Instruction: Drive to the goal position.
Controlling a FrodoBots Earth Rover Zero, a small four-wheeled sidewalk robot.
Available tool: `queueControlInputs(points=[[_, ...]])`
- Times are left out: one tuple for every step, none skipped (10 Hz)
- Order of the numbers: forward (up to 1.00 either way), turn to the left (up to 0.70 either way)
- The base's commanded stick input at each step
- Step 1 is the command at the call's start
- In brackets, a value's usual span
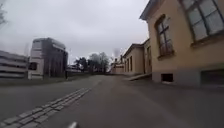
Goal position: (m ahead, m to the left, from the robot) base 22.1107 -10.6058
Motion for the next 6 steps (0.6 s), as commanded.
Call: queueControlInputs(points=[[1.0,0.0],[1.0,0.0],[1.0,0.0],[1.0,0.0],[1.0,0.0],[1.0,0.0]])
